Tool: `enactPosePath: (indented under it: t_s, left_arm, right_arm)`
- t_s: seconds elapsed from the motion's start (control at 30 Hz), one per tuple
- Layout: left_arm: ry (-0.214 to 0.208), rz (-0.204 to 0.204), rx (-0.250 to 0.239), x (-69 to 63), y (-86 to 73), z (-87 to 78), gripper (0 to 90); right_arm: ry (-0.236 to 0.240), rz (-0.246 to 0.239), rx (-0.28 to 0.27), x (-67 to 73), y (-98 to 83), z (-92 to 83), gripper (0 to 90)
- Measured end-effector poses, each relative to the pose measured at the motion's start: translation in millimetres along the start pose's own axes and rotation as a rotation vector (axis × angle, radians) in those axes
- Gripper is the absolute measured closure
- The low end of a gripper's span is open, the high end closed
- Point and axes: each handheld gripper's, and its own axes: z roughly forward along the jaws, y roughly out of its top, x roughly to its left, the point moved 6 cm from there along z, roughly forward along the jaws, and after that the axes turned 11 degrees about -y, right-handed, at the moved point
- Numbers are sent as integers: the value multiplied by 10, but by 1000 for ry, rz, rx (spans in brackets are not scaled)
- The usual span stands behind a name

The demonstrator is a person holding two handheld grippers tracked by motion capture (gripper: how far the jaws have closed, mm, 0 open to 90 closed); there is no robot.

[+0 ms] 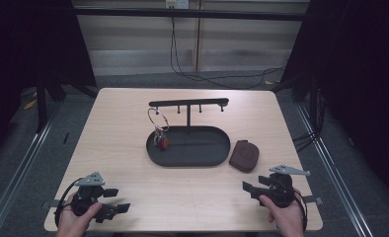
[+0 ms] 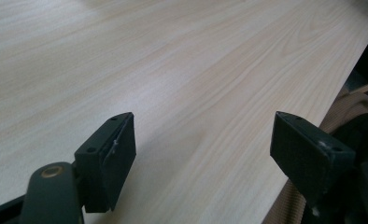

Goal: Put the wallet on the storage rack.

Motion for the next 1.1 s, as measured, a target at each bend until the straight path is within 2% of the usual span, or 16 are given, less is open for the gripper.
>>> enactPosePath:
  t_s: [0.13,0.2,0.27,0.37,0.4,0.47,0.67,0.77,0.97,1.1]
  left_arm:
    - [6,9,10,-21,-14,26,245]
    - [9,4,8,-19,-14,24,245]
    - [2,0,7,-20,-16,16,245]
    - [5,-12,12,-11,-25,27,238]
    - [4,-23,26,-5,-36,46,226]
    - [-5,-16,34,-11,-37,71,226]
    - [-16,-6,37,-27,-22,81,211]
    - [-19,-11,35,-24,-22,91,208]
    - [-16,-16,43,-13,-32,72,208]
    - [0,-11,34,-8,-30,60,209]
  right_arm:
    - [-3,8,28,-17,92,13,289]
    - [-11,32,66,-25,189,27,291]
    - [-28,39,72,-37,279,46,287]
    - [-59,10,121,-53,402,58,264]
    - [-54,11,140,-55,434,65,264]
    - [-38,14,198,-59,475,83,256]
    - [-81,3,233,-127,566,135,244]
    - [-80,-1,248,-181,630,171,215]
    - [-105,-3,333,-231,718,263,204]
    - [-127,2,374,-237,791,327,240]
